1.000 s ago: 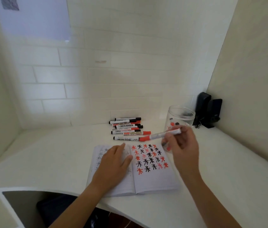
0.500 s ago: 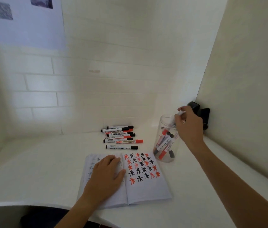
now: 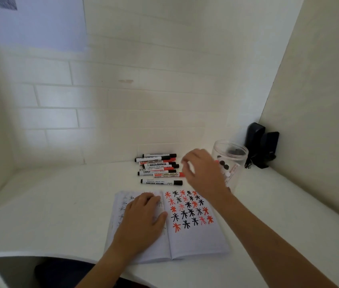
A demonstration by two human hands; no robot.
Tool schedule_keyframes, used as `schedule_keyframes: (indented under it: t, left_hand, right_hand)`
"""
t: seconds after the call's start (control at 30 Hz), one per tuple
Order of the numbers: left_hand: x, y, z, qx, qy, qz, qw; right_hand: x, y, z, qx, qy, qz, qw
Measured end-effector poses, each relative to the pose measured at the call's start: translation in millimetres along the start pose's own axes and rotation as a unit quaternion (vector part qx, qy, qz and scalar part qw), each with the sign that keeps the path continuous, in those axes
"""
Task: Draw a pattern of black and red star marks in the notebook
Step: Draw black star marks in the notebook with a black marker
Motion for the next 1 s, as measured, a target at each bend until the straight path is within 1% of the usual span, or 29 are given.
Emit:
schedule_keyframes:
  t: [0.07, 0.1, 0.17, 0.2, 0.33, 0.4, 0.47, 0.53, 0.6, 0.67, 0.73, 0.77, 0.8, 0.83, 0.9, 0.93, 1.0]
  left_hand:
    - [0.1, 0.0, -1.0, -0.001, -0.004, 0.002, 1.000]
    - [-0.1, 0.0, -1.5, -0.003, -0.006, 0.003, 1.000]
    - [-0.3, -0.7, -2.1, -0.005, -0.006, 0.004, 1.000]
    - [0.2, -1.2, -2.1, -0.005, -0.004, 0.005, 1.000]
    - [1.6, -2.7, -3.2, -0.034, -0.005, 0.007, 0.999]
    - [0.5, -2.7, -3.0, -0.029, -0.006, 0.008, 1.000]
    - [0.0, -1.8, -2.5, -0.028, -0.007, 0.006, 1.000]
    - [0.1, -1.3, -2.1, -0.027, -0.008, 0.006, 1.000]
    - [-0.3, -1.7, -2.5, -0.024, -0.009, 0.009, 1.000]
    - [0.4, -0.7, -1.6, -0.019, -0.004, 0.006, 1.000]
    - [0.7, 2.4, 0.8, -0.002, 0.008, -0.007, 1.000]
    - [0.3, 5.0, 1.8, 0.007, 0.013, -0.020, 1.000]
    - [0.0, 8.6, 3.3, 0.012, 0.019, -0.038, 0.999]
    - [0.1, 12.4, 4.6, 0.017, 0.023, -0.058, 0.998]
    - [0.4, 15.6, 6.6, 0.021, 0.031, -0.087, 0.996]
    - [1.2, 15.2, 8.1, 0.021, 0.036, -0.088, 0.995]
    - [3.6, 13.6, 13.0, 0.027, 0.053, -0.078, 0.995]
  right_hand:
    - [-8.7, 4.5, -57.2, -0.019, -0.122, -0.047, 0.991]
    - [-9.6, 8.8, -82.5, -0.023, -0.163, -0.067, 0.984]
    - [-7.4, 18.5, -120.9, -0.032, -0.208, -0.098, 0.973]
    - [-5.2, 22.1, -133.7, -0.032, -0.214, -0.102, 0.971]
    - [2.9, 31.7, -148.7, -0.043, -0.181, -0.109, 0.977]
    - [5.4, 33.5, -143.2, -0.042, -0.163, -0.108, 0.980]
    - [8.4, 33.8, -127.7, -0.054, -0.128, -0.110, 0.984]
    - [15.5, 32.4, -102.9, -0.106, -0.078, -0.126, 0.983]
    - [28.6, 29.8, -78.1, -0.180, -0.037, -0.151, 0.971]
    - [46.6, 22.9, -64.3, -0.286, -0.041, -0.175, 0.941]
    - [67.5, 11.3, -63.8, -0.432, -0.077, -0.198, 0.877]
    - [76.7, 3.8, -64.9, -0.487, -0.099, -0.204, 0.844]
    - [84.6, -3.4, -67.1, -0.520, -0.122, -0.203, 0.821]
    - [90.3, -10.4, -69.8, -0.540, -0.147, -0.197, 0.805]
    - [95.5, -17.1, -74.1, -0.560, -0.180, -0.186, 0.787]
    - [94.8, -14.9, -73.2, -0.569, -0.175, -0.186, 0.782]
    - [90.7, -0.4, -62.6, -0.592, -0.126, -0.206, 0.768]
Point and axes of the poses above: each hand's wrist, its own x-axis away from the middle knuckle, its own z-axis out of the back of the hand, y = z × x, the point moved 10 cm from there along -x, towards the middle knuckle, and after that the axes turned 8 degrees about -y, right-handed, at the moved point
